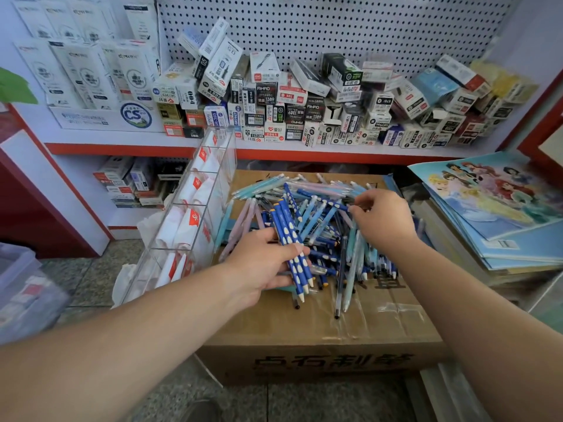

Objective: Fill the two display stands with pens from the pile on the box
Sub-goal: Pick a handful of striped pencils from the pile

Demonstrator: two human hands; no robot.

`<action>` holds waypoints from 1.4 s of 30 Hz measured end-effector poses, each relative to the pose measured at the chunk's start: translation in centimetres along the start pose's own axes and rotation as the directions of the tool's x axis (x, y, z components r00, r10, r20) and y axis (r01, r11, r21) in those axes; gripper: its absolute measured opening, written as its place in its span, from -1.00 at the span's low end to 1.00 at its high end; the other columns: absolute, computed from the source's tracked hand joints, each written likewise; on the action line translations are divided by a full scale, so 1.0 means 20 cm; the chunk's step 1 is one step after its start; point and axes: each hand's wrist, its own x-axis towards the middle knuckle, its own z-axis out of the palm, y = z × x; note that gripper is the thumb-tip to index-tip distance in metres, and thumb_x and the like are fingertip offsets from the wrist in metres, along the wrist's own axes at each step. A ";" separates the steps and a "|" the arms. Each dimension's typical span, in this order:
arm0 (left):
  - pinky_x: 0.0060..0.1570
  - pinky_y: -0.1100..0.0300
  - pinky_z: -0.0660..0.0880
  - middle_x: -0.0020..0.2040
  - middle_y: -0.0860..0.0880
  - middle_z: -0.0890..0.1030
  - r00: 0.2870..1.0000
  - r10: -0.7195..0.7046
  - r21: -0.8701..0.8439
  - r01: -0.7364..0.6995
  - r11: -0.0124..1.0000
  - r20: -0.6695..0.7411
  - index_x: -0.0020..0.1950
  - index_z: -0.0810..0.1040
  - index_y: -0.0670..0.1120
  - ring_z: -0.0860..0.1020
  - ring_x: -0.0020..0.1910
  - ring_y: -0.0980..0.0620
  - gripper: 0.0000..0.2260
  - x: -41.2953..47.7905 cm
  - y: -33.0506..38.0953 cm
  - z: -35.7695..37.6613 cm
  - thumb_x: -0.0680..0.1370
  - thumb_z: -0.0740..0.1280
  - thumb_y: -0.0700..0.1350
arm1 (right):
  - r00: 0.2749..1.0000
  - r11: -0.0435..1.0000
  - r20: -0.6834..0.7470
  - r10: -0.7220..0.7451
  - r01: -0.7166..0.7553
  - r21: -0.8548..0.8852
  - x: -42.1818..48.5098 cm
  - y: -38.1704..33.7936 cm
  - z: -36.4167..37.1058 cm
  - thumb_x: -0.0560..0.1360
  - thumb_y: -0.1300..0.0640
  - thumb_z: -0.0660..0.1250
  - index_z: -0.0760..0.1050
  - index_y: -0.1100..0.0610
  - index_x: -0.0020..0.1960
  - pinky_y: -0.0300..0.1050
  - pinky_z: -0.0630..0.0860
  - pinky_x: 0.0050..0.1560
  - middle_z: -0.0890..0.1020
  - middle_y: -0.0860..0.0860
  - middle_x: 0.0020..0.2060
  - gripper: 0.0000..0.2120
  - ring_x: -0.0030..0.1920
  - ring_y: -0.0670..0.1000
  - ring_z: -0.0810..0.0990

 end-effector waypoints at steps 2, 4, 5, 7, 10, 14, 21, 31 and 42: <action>-0.25 0.04 0.69 0.01 -0.14 0.75 1.000 -0.019 -0.001 0.019 1.000 0.010 0.20 0.58 -0.16 0.75 -0.09 -0.11 -0.81 0.00 -0.01 0.00 0.60 0.38 -0.32 | 0.999 0.999 0.019 0.030 -0.030 -0.026 0.04 0.01 0.06 0.61 0.04 0.38 0.62 0.14 0.19 -0.02 0.61 -0.12 0.69 0.10 -0.07 -0.77 -0.17 0.10 0.62; -0.28 0.07 0.68 0.00 -0.13 0.75 0.999 -0.030 0.000 0.030 1.000 0.011 0.20 0.59 -0.18 0.75 -0.09 -0.10 -0.82 0.01 -0.01 0.01 0.61 0.38 -0.32 | 0.998 0.998 0.025 0.058 -0.057 -0.028 0.08 0.01 0.10 0.60 0.01 0.39 0.63 0.15 0.16 -0.02 0.62 -0.13 0.69 0.11 -0.11 -0.76 -0.17 0.13 0.63; -0.28 0.07 0.68 -0.01 -0.13 0.75 0.999 -0.034 0.004 0.034 0.999 0.009 0.19 0.59 -0.19 0.74 -0.07 -0.11 -0.83 0.01 -0.01 0.01 0.61 0.38 -0.31 | 0.998 0.997 0.026 0.066 -0.065 -0.031 0.09 0.02 0.12 0.60 0.01 0.40 0.63 0.14 0.14 -0.04 0.59 -0.17 0.68 0.10 -0.14 -0.77 -0.20 0.12 0.62; -0.27 0.05 0.68 -0.01 -0.14 0.75 0.999 -0.038 0.013 0.038 0.999 0.008 0.19 0.59 -0.19 0.74 -0.04 -0.12 -0.84 0.03 -0.01 0.01 0.61 0.38 -0.31 | 0.997 0.996 0.022 0.077 -0.075 -0.048 0.10 0.03 0.16 0.60 0.02 0.40 0.64 0.11 0.10 -0.11 0.52 -0.25 0.64 0.05 -0.23 -0.83 -0.29 0.04 0.57; -0.23 0.03 0.69 -0.01 -0.15 0.75 0.999 -0.042 0.024 0.041 0.999 0.015 0.20 0.59 -0.18 0.74 -0.04 -0.12 -0.82 0.03 -0.02 0.01 0.61 0.38 -0.30 | 0.996 0.996 -0.013 0.093 -0.093 0.000 0.08 0.05 0.18 0.60 0.07 0.40 0.63 0.10 0.04 -0.07 0.58 -0.24 0.60 -0.01 -0.28 -0.89 -0.29 0.01 0.57; -0.16 -0.01 0.69 -0.01 -0.13 0.75 0.999 -0.032 0.027 0.031 0.999 0.014 0.21 0.59 -0.17 0.74 -0.03 -0.12 -0.82 0.04 -0.02 0.00 0.61 0.38 -0.29 | 0.993 0.974 -0.047 0.113 -0.101 0.202 0.04 0.03 0.13 0.58 0.07 0.44 0.62 0.10 -0.01 -0.14 0.52 -0.30 0.61 -0.02 -0.25 -0.90 -0.26 0.03 0.59; -0.20 -0.01 0.69 0.04 -0.13 0.74 1.000 0.015 -0.029 -0.015 0.999 0.010 0.19 0.56 -0.14 0.73 0.00 -0.11 -0.86 0.01 0.02 0.02 0.65 0.32 -0.27 | 0.997 0.954 -0.027 -0.068 0.073 0.291 -0.30 -0.10 -0.01 0.56 0.07 0.45 0.62 0.00 -0.06 -0.40 0.36 -0.44 0.60 -0.13 -0.29 -0.96 -0.40 -0.20 0.50; -0.24 0.00 0.68 0.02 -0.18 0.74 0.997 0.077 -0.065 -0.078 0.995 -0.018 0.20 0.54 -0.20 0.74 -0.08 -0.18 -0.87 -0.06 0.01 0.08 0.65 0.32 -0.26 | 0.981 0.909 0.164 -0.102 0.025 0.417 -0.61 -0.08 -0.05 0.49 0.14 0.52 0.57 0.04 -0.17 -0.26 0.45 -0.33 0.59 -0.09 -0.37 -0.86 -0.41 -0.19 0.46; -0.26 0.12 0.67 0.00 -0.17 0.74 1.000 0.018 0.140 -0.015 0.990 -0.022 0.09 0.61 -0.19 0.73 -0.09 -0.07 -0.83 -0.11 0.00 0.00 0.53 0.46 -0.33 | 0.868 0.911 0.474 -0.151 -0.064 0.407 -0.63 -0.06 0.00 0.45 0.06 0.57 0.61 0.10 -0.11 -0.23 0.52 -0.24 0.64 -0.07 -0.32 -0.82 -0.34 -0.15 0.54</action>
